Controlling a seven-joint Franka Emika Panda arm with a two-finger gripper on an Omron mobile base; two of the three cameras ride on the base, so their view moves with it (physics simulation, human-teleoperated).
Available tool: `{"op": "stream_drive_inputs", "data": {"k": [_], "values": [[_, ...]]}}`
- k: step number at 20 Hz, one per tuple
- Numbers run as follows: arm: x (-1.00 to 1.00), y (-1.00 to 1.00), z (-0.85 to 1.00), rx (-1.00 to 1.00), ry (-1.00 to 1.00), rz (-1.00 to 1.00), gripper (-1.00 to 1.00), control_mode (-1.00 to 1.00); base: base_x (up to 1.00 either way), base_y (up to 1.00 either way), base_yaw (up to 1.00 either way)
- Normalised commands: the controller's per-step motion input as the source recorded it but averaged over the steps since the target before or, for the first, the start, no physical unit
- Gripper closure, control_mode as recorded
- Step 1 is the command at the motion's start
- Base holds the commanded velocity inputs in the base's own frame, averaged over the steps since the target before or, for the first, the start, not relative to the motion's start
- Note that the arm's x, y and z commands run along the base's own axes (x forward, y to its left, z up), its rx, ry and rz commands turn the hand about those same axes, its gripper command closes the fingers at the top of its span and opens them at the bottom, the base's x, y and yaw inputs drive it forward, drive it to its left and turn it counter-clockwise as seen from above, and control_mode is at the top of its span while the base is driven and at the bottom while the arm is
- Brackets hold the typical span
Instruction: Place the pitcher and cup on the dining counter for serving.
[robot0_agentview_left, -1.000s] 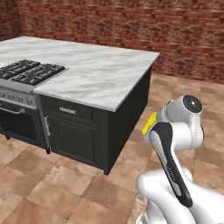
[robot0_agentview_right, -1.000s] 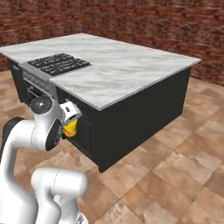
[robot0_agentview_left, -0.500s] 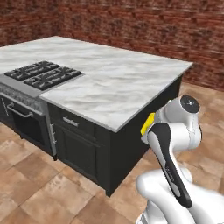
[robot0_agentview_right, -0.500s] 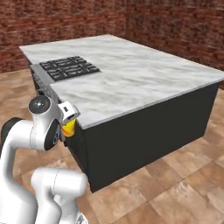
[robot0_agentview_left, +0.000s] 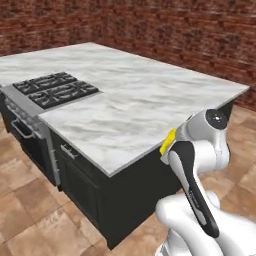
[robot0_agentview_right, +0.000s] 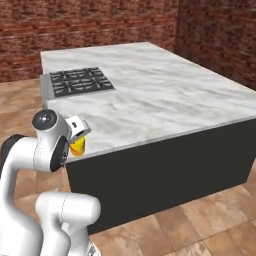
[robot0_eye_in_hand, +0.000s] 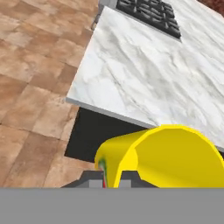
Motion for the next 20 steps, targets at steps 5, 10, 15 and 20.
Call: {"op": "stream_drive_inputs", "data": {"k": [5, 10, 15, 20], "values": [[0.00, 0.00, 0.00, 0.00, 0.00, 0.00, 1.00, 1.00, 0.62, -1.00, 0.05], [0.00, 0.00, 0.00, 0.00, 0.00, 0.00, 1.00, 1.00, 0.63, -1.00, 0.00], [0.00, 0.00, 0.00, 0.00, 0.00, 0.00, 1.00, 1.00, 0.63, -1.00, 0.00], [0.00, 0.00, 0.00, 0.00, 0.00, 0.00, 1.00, 1.00, 0.68, -1.00, -0.01]]}}
